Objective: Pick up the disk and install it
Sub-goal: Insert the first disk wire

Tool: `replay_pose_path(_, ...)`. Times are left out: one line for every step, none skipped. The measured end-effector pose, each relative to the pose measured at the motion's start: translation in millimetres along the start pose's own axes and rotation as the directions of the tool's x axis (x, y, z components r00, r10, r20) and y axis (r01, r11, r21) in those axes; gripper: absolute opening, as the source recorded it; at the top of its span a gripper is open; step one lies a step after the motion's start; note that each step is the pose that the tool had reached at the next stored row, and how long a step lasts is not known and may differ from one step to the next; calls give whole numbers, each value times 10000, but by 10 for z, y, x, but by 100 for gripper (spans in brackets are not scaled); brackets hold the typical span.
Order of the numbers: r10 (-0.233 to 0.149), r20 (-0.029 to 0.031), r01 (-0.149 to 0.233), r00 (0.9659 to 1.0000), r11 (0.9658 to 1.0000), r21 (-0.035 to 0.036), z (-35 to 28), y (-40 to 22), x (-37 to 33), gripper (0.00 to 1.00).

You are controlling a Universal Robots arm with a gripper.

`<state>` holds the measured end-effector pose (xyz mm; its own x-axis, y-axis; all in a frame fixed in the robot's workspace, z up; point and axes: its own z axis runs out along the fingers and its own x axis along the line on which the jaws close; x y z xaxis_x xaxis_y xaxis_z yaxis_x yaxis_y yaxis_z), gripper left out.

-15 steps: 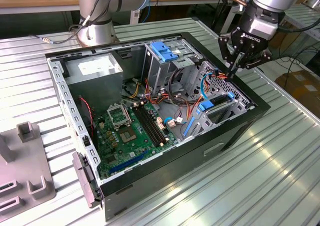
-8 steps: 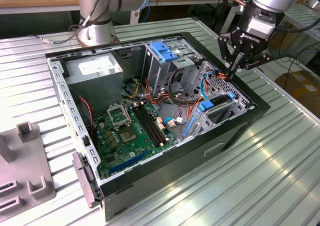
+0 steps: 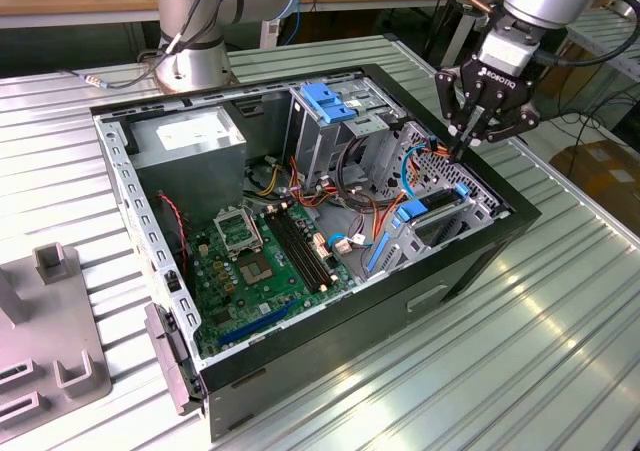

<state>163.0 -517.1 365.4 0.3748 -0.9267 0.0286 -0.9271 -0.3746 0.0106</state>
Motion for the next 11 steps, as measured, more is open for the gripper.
replay_pose_path(149, 1, -149, 9999, 9999, -5, 5, 0, 0, 17)
replay_pose_path(299, 3, -299, 9996, 9996, -9, 10, 0, 0, 17)
replay_pose_path(545, 4, -545, 9985, 9985, -16, 16, 0, -1, 17)
replay_pose_path(721, 4, -721, 9974, 9974, -22, 19, 0, 0, 17)
replay_pose_path(871, 6, -871, 9962, 9962, -26, 22, 0, 0, 17)
replay_pose_path(1037, 9, -1037, 9946, 9946, -31, 25, 1, -1, 17)
replay_pose_path(1086, 11, -1086, 9941, 9941, -31, 27, 18, -9, 17)
replay_pose_path(1088, 11, -1088, 9941, 9941, -32, 27, 26, -11, 17)
replay_pose_path(1087, 11, -1087, 9941, 9941, -32, 27, 26, -11, 17)
replay_pose_path(1090, 9, -1090, 9940, 9940, -32, 26, 31, -13, 17)
replay_pose_path(1090, 10, -1090, 9940, 9940, -32, 26, 51, -22, 17)
